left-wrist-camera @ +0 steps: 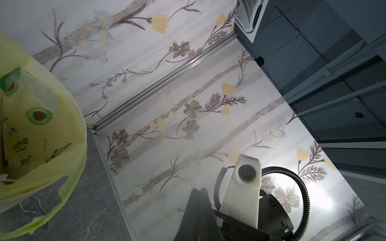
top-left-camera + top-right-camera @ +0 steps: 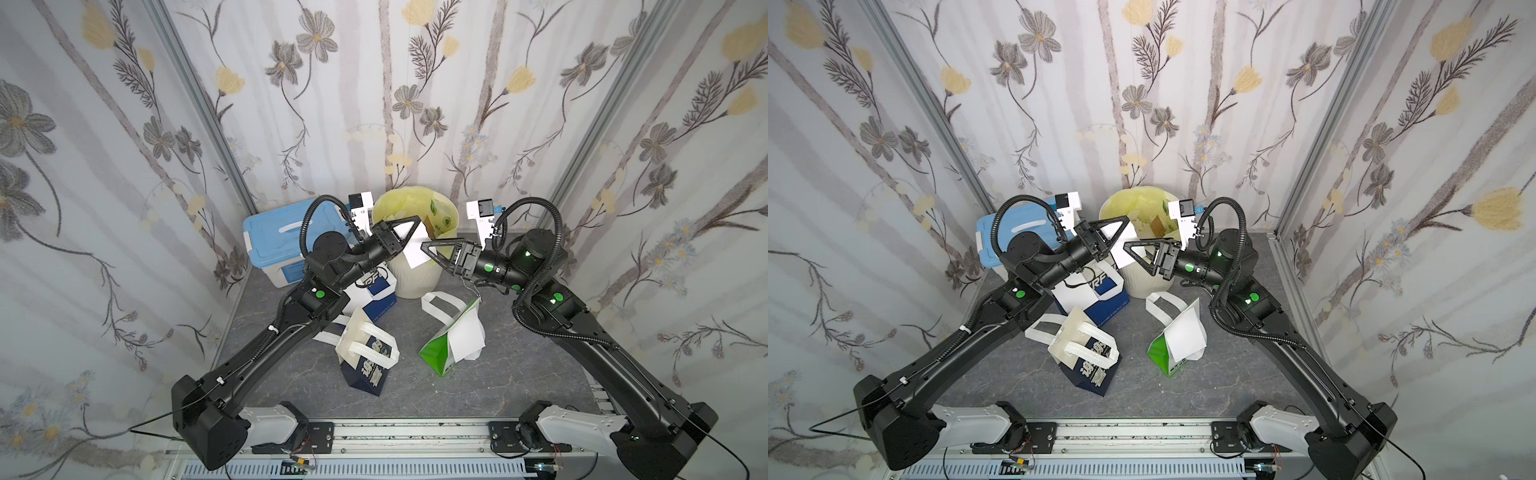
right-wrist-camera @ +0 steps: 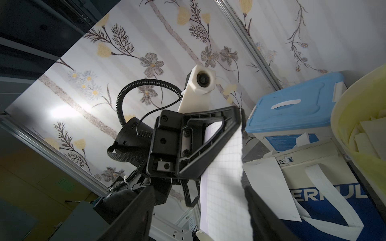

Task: Shred takeout receipts and throw away
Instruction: Shred the takeout receipt.

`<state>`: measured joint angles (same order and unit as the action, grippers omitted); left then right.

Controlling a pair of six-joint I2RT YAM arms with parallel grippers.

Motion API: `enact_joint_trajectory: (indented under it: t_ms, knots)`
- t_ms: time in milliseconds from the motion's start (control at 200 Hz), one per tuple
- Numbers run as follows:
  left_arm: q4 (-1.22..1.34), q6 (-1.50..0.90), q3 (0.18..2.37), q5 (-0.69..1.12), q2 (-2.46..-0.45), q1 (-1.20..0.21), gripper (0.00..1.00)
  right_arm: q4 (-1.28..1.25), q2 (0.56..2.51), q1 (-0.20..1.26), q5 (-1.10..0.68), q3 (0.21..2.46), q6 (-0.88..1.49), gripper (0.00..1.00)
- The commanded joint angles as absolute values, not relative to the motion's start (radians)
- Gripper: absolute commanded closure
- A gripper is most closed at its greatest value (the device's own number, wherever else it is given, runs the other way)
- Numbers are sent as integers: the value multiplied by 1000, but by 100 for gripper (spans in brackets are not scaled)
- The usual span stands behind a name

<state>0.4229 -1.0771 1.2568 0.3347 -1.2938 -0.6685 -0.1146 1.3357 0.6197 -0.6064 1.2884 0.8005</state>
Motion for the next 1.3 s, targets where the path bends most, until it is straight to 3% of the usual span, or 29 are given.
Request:
enact_joint_trajectory:
  t_ms: [0,450,535,570,605,644,729,919,1064,1299]
  knots:
    - [485,-1088,1255,347,-1297,-671,100,-181,1348,622,-581,1291,846,40]
    - [476,-1069,1260,352,-1300,-675,100,-203,1376,623,-543,1305,887,100]
    - [456,-1051,1267,360,-1296,-675,100,-189,1375,622,-534,1306,876,100]
    - [445,-1036,1269,363,-1291,-675,87,-184,1373,622,-535,1307,870,100]
    - [425,-1015,1269,362,-1283,-674,66,-175,1370,620,-534,1307,858,100]
    - [392,-986,1273,355,-1267,-670,48,-152,1366,618,-532,1311,834,100]
    - [288,-912,1291,341,-1221,-647,31,-60,1350,609,-519,1332,731,100]
    - [-20,-699,1415,397,-1163,-598,25,221,1300,602,-485,1375,332,100]
    - [-218,-575,1540,574,-1192,-601,24,384,1286,604,-637,1420,114,100]
    - [-330,-517,1585,774,-1244,-634,22,420,1289,607,-870,1440,47,100]
